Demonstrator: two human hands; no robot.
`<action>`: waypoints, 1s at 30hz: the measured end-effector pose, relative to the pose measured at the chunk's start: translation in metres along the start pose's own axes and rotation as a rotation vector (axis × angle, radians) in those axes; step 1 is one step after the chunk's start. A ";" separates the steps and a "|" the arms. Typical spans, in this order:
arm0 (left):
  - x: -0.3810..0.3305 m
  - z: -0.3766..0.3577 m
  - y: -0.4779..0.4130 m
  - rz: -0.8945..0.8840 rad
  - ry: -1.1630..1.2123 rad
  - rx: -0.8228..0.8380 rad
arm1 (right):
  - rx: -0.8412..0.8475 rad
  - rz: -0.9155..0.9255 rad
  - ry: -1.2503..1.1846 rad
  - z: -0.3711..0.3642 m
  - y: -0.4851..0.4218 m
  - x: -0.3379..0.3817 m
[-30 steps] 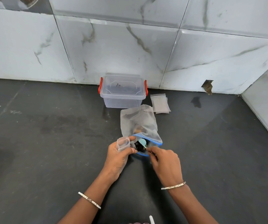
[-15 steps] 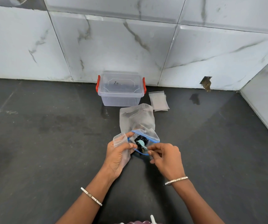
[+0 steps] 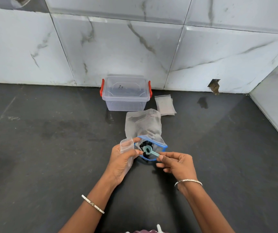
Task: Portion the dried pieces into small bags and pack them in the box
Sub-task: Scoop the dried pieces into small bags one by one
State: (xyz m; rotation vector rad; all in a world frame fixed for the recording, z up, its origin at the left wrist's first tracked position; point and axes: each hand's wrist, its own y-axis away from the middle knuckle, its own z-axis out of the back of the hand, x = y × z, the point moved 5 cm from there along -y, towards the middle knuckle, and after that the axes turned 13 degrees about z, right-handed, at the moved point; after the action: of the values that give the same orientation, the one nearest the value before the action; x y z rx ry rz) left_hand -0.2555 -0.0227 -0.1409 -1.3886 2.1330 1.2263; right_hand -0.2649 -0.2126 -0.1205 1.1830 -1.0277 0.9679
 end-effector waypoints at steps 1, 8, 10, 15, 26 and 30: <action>0.001 -0.001 0.001 0.010 0.006 0.007 | 0.000 0.004 0.000 -0.001 0.001 -0.001; 0.004 -0.002 0.002 0.051 0.030 0.029 | -0.001 0.098 0.132 -0.009 0.007 0.003; 0.003 -0.001 0.005 0.050 0.040 0.037 | 0.034 0.109 0.166 -0.009 0.007 0.003; 0.002 0.000 0.008 0.065 0.029 0.014 | 0.091 0.451 0.649 -0.012 0.009 0.011; 0.010 -0.002 0.006 0.114 0.143 0.061 | 0.028 0.069 0.169 -0.009 0.013 -0.002; 0.009 -0.001 0.010 0.083 -0.047 -0.014 | -0.029 -0.089 -0.150 -0.002 0.018 -0.009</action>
State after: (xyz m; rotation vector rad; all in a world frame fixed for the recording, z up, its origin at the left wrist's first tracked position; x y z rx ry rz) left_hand -0.2680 -0.0271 -0.1417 -1.2754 2.1732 1.2943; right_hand -0.2846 -0.2089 -0.1244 1.2814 -1.0944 0.8020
